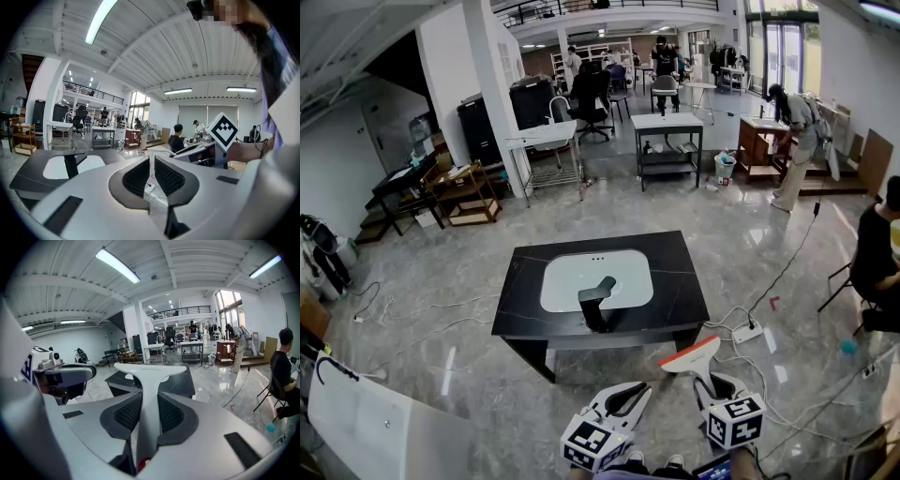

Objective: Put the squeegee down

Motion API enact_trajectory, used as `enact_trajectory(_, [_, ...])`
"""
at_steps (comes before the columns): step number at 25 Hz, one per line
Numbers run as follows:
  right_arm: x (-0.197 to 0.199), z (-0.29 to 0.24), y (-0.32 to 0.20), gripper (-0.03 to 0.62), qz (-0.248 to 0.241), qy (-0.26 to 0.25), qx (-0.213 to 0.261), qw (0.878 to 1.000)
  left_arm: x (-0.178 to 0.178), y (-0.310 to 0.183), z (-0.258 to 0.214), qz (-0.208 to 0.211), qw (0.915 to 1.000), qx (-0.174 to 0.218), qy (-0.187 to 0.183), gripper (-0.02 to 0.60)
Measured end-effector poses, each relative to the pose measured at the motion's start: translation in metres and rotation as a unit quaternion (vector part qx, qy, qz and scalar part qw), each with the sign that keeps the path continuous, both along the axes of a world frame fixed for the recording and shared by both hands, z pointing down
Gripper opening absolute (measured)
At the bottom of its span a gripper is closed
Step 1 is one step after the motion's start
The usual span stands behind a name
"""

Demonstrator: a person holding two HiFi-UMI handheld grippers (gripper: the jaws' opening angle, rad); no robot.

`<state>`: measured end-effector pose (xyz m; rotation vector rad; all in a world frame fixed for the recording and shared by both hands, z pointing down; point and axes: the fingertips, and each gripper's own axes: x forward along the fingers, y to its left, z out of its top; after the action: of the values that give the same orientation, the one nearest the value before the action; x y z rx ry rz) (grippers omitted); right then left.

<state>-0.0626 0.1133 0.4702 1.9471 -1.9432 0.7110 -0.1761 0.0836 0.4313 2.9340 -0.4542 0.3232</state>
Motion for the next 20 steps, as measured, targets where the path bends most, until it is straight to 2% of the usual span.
enact_trajectory(20, [0.031, 0.008, 0.025, 0.095, -0.001, -0.03, 0.005, 1.0, 0.041, 0.029, -0.009, 0.004, 0.9996, 0.024, -0.012, 0.043])
